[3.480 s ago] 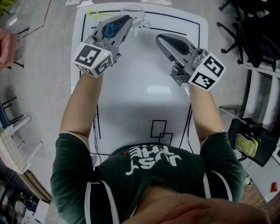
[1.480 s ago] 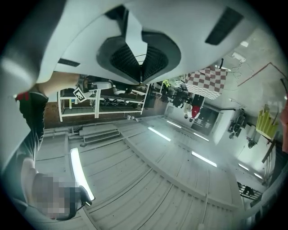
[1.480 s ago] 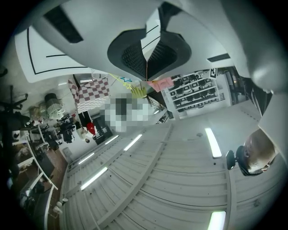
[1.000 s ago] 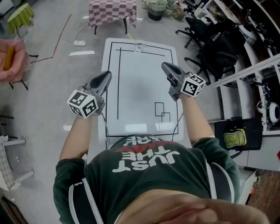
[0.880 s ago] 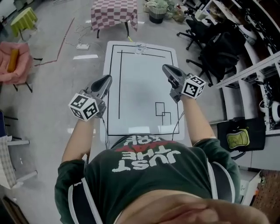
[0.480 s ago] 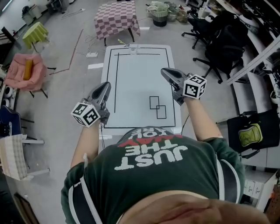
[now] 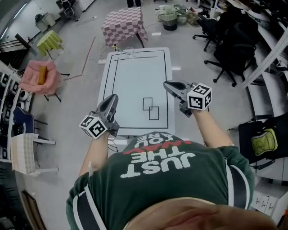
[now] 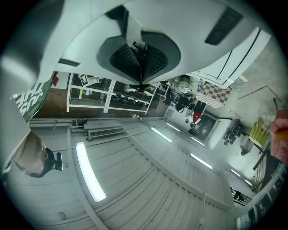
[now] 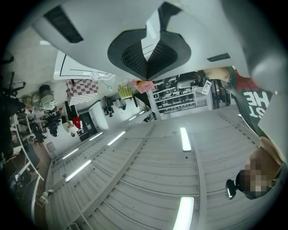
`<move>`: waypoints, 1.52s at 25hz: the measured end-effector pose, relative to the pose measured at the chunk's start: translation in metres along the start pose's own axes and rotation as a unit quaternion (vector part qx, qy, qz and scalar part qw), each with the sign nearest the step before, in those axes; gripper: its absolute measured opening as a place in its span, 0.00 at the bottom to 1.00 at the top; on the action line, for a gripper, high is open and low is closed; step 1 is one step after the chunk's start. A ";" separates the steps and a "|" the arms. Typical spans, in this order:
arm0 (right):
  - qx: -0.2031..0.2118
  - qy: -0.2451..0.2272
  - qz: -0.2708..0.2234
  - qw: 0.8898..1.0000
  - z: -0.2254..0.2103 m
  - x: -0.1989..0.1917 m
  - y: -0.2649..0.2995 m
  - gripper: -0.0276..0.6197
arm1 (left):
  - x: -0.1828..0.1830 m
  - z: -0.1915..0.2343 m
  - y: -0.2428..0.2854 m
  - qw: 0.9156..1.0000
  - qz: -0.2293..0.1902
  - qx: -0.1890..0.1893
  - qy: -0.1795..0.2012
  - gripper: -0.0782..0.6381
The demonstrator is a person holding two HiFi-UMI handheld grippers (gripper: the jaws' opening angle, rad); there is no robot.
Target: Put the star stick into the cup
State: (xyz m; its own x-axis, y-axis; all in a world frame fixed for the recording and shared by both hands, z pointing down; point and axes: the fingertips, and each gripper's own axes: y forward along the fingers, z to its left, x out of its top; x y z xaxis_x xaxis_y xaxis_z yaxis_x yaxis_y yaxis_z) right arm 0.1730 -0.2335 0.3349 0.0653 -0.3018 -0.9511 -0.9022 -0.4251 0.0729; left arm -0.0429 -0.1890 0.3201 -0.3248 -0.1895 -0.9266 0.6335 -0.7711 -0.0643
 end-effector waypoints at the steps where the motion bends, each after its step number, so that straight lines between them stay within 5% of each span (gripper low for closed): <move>1: 0.002 0.000 0.000 1.000 0.003 -0.002 -0.006 0.09 | -0.003 -0.009 0.001 1.000 0.003 -0.002 0.002 0.14; 9: 0.018 0.014 0.012 1.000 0.038 -0.028 -0.015 0.09 | -0.012 -0.024 -0.007 1.000 0.022 -0.021 0.000 0.14; 22: -0.013 0.023 -0.016 1.000 0.105 -0.031 0.089 0.09 | 0.012 0.052 -0.055 0.993 0.027 -0.115 -0.007 0.14; 31: -0.060 0.001 -0.005 0.998 0.086 -0.020 0.099 0.09 | 0.024 0.083 -0.061 0.993 0.005 -0.121 -0.019 0.14; 38: -0.052 -0.019 0.013 0.998 0.083 -0.019 0.104 0.09 | 0.024 0.087 -0.060 0.993 -0.007 -0.113 -0.031 0.14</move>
State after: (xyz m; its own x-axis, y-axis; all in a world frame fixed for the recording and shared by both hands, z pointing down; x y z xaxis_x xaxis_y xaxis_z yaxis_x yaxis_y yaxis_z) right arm 0.0426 -0.2015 0.3353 0.0244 -0.2812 -0.9593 -0.8543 -0.5043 0.1261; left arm -0.1493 -0.2003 0.3334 -0.3736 -0.2225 -0.9005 0.7675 -0.6193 -0.1654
